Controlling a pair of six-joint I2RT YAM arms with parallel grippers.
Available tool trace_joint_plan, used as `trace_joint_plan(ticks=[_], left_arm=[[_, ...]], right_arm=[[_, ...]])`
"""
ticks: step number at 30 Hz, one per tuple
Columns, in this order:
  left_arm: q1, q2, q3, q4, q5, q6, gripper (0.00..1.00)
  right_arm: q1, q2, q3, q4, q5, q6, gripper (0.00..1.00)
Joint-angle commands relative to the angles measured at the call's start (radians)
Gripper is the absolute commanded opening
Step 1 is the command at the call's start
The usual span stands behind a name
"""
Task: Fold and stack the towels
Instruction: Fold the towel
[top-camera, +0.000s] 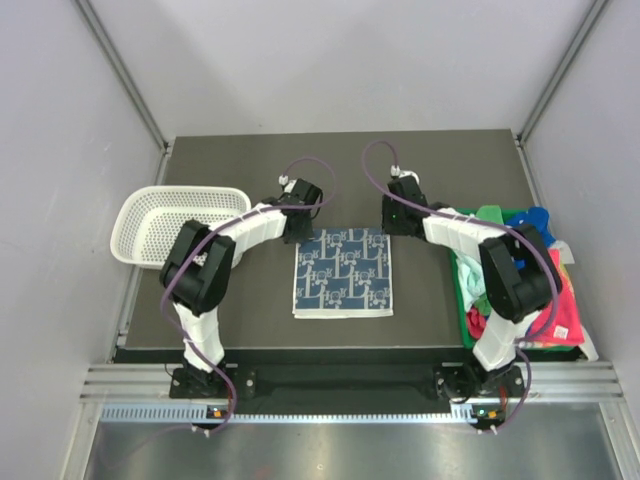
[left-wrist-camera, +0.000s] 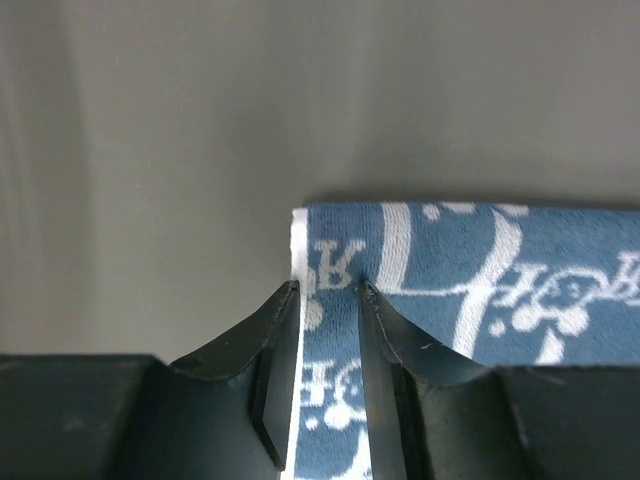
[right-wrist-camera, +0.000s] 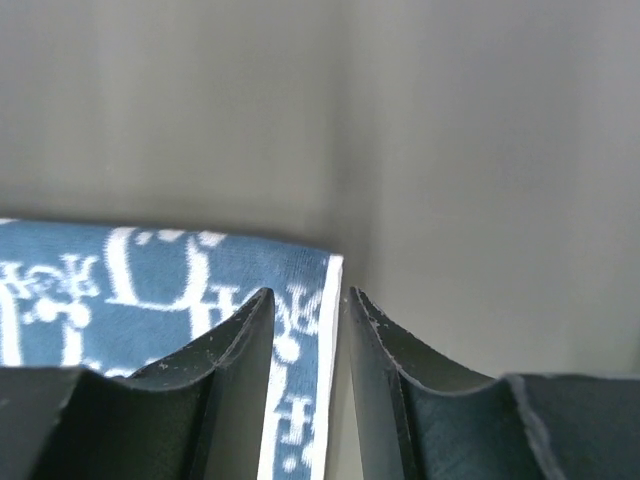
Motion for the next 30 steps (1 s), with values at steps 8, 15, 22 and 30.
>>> trace_joint_plan(ticks=[8,15,22,30], left_arm=[[0.006,0.047,0.046,0.01,-0.084,0.019,0.36],[0.006,0.034,0.012,0.063,-0.064,0.028,0.43],[0.043,0.012,-0.032,0.126,-0.024,0.031,0.47],[0.079,-0.019,-0.075,0.183,0.019,0.04,0.47]], right_arm=[[0.011,0.137,0.07,0.0,0.039,-0.029,0.37],[0.008,0.151,0.061,0.041,0.033,-0.026,0.37],[0.008,0.145,0.057,0.056,0.018,-0.021,0.34],[0.008,0.151,0.052,0.07,0.007,-0.02,0.28]])
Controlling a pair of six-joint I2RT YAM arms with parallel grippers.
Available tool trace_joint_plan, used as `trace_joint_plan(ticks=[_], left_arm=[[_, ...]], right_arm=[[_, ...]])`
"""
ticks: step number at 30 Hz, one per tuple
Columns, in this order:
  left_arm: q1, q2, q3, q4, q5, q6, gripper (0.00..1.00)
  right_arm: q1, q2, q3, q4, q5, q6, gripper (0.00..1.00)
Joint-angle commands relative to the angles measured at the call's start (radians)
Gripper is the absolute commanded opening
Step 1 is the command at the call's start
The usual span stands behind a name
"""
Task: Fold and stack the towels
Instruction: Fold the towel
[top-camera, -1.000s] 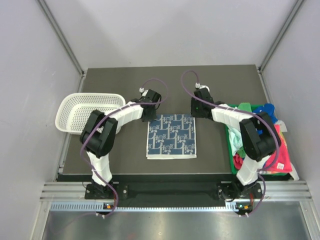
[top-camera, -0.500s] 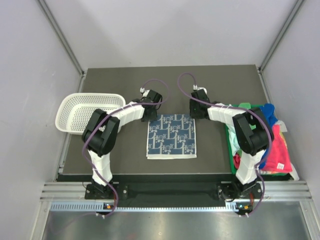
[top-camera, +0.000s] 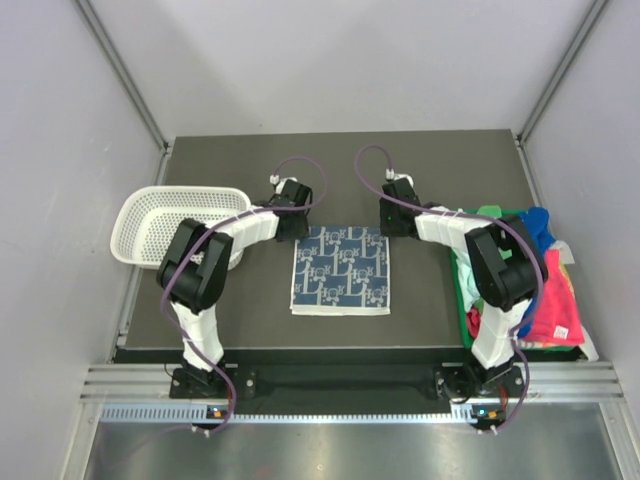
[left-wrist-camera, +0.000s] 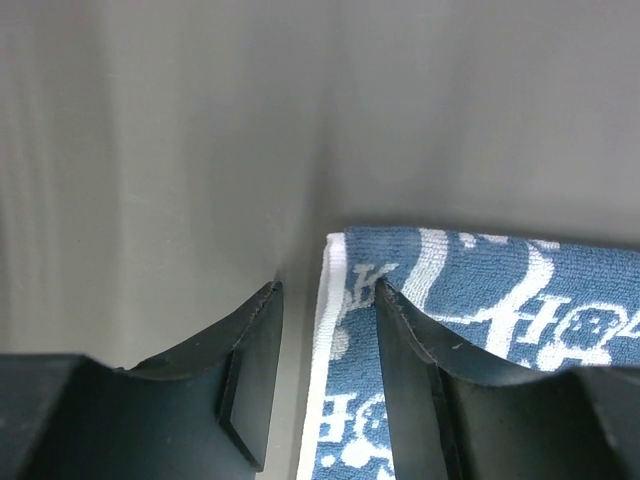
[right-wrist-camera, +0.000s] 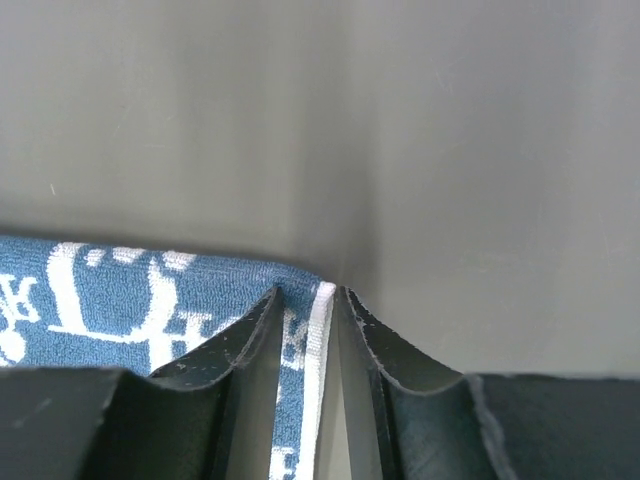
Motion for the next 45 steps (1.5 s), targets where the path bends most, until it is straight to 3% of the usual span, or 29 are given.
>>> trace_joint_plan(ticks=[1,15,19,25,41,45], left_arm=[[0.018,-0.045,-0.029,0.054,0.015,0.017,0.47],[0.038,-0.106,-0.093,0.164,0.077,0.039,0.48],[0.044,-0.149,-0.152,0.26,0.113,0.045,0.49],[0.05,-0.101,-0.103,0.212,0.097,0.054,0.49],[0.053,-0.015,-0.121,0.295,0.117,0.046,0.41],[0.053,0.0,-0.118,0.295,0.122,0.046,0.34]], right_arm=[[0.006,0.022,0.008,0.039,-0.006,-0.002,0.27],[0.001,0.026,0.014,0.036,-0.004,-0.016,0.2],[0.001,0.028,0.017,0.033,-0.002,-0.018,0.2],[-0.002,0.028,0.018,0.034,-0.004,-0.019,0.2],[-0.002,0.031,-0.005,0.053,-0.015,-0.013,0.2],[-0.002,0.022,-0.015,0.06,-0.019,-0.01,0.19]])
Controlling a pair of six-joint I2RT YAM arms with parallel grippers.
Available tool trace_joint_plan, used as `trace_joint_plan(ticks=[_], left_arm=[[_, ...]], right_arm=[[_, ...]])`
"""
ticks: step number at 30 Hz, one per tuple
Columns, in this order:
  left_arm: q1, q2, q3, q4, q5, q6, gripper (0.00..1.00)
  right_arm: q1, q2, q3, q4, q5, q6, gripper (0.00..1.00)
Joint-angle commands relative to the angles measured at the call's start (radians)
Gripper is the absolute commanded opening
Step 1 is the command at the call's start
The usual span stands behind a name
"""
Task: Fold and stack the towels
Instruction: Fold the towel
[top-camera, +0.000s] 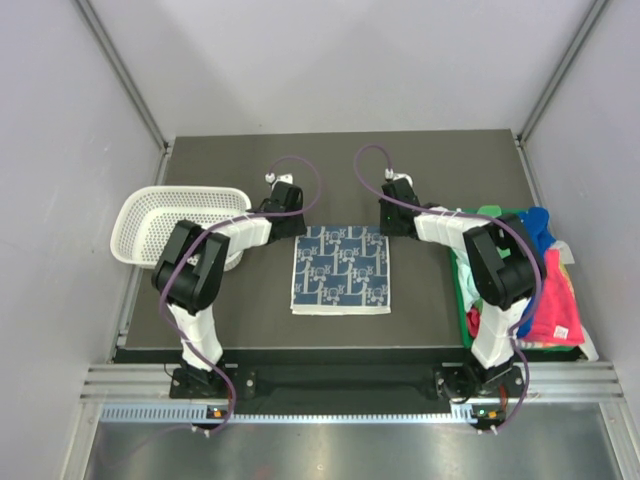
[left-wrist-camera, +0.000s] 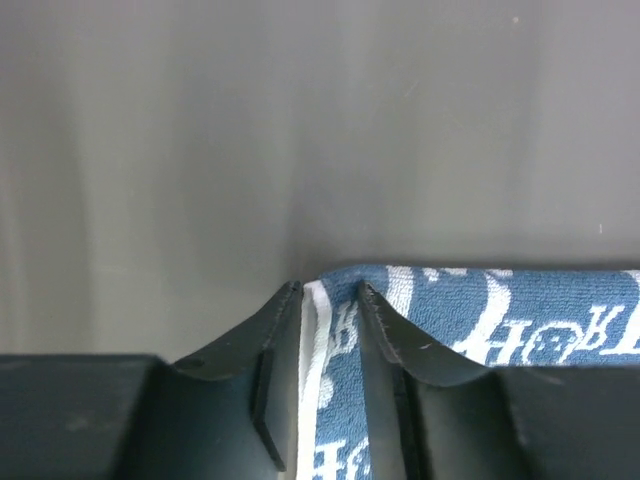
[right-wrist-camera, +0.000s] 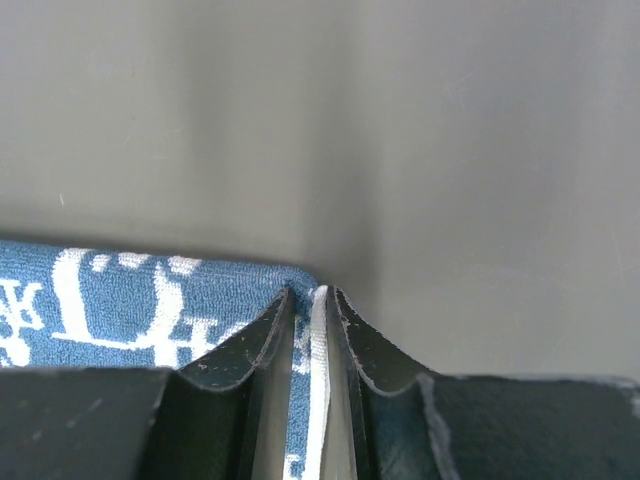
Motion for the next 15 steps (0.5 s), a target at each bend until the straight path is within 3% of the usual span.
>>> trace_joint_plan(ticks=[1,6,15], left_arm=[[0.004,0.03,-0.005,0.039,0.017,0.004,0.31],[0.004,0.028,-0.012,0.056,0.011,0.004,0.13],[0.006,-0.009,-0.009,0.099,0.016,0.026,0.0]], right_arm=[[-0.002,0.001,-0.017,0.034,-0.013,-0.009,0.19],[-0.002,-0.01,-0.02,0.034,-0.007,-0.01,0.18],[-0.01,-0.036,-0.028,0.053,-0.019,-0.019,0.11]])
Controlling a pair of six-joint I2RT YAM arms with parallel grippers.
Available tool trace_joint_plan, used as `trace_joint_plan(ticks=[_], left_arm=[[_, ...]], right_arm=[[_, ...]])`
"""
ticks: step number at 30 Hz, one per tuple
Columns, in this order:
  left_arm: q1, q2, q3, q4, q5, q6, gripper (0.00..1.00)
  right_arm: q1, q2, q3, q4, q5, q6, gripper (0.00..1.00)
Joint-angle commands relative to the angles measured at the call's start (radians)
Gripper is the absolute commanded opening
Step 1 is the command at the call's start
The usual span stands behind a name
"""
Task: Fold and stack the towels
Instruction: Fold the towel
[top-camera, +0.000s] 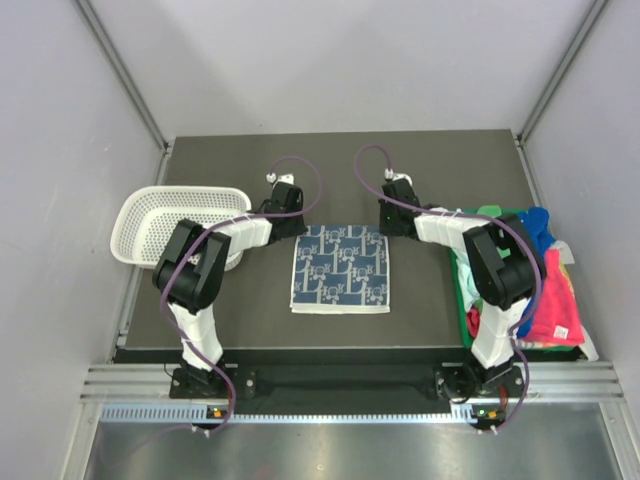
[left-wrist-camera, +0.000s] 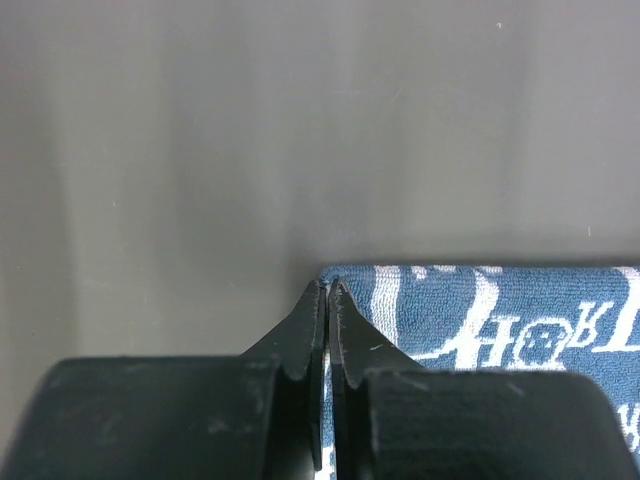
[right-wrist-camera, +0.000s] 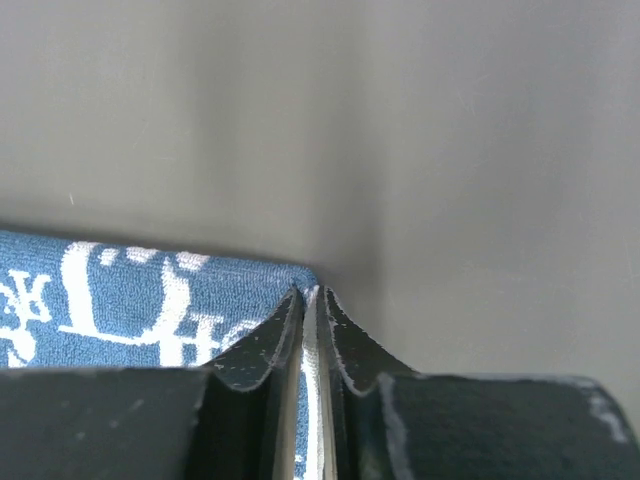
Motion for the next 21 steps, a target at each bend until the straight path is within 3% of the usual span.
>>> trace_joint_plan(ticks=[1,6,21], left_arm=[[0.004,-0.021,-0.003,0.064,-0.002,0.021,0.0],[0.004,-0.053,-0.005,0.09,-0.019,0.017,0.0],[0.006,-0.273,-0.179,0.249,0.008,-0.025,0.0]], right_arm=[[-0.007,-0.042,-0.02,0.035,-0.012,-0.02,0.09],[-0.007,-0.085,-0.025,0.051,-0.012,-0.031,0.01],[-0.004,-0.338,-0.183,0.142,-0.04,-0.032,0.01]])
